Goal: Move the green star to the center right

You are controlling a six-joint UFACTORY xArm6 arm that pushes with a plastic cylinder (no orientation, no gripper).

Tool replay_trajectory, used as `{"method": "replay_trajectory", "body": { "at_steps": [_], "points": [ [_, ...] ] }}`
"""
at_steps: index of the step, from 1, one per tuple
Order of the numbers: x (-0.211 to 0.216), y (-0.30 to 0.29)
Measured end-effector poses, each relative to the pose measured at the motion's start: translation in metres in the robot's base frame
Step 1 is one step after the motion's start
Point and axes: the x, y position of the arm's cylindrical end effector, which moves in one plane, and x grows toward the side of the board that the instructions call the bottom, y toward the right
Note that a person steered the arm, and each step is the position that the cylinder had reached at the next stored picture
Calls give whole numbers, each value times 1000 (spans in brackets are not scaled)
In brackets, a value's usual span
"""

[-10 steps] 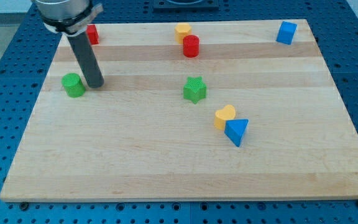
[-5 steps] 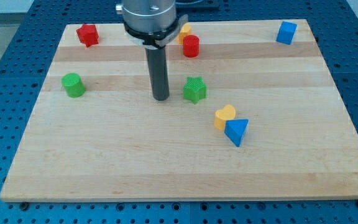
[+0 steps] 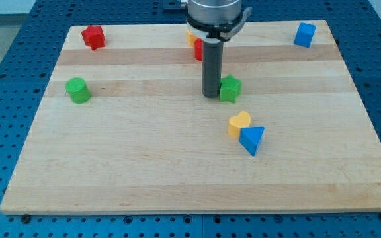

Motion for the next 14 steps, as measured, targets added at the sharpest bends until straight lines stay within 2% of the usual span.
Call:
{"method": "replay_trajectory", "body": {
  "at_steps": [3,5,8,14],
  "points": [
    [-3,26],
    [13,31],
    [13,78],
    [27,136]
  ]
}}
